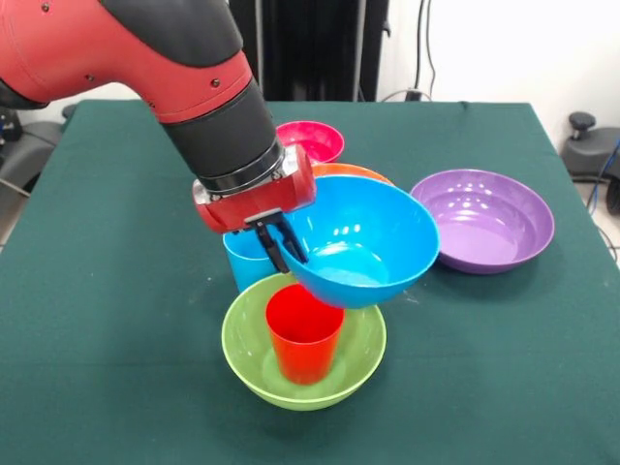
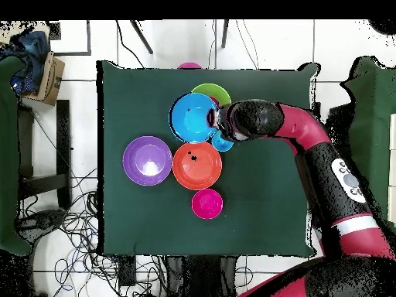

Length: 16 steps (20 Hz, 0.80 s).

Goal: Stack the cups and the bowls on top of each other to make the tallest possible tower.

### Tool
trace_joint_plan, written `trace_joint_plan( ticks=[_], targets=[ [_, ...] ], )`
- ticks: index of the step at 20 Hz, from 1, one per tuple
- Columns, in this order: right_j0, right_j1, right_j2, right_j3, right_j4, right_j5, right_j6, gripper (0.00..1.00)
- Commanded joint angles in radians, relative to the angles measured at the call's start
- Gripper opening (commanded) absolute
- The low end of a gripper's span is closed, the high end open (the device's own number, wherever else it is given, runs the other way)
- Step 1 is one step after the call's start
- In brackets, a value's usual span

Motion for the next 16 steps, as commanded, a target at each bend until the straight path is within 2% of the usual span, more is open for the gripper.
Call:
trace_joint_plan(
  ticks=[1, 16],
  targets=[
    [0.082, -0.094, -0.121, 0.042, -0.112, -0.159, 0.091, 0.0],
    [0.075, -0.047, -0.147, -0.042, -0.059, -0.144, 0.01, 0.0]
  ],
)
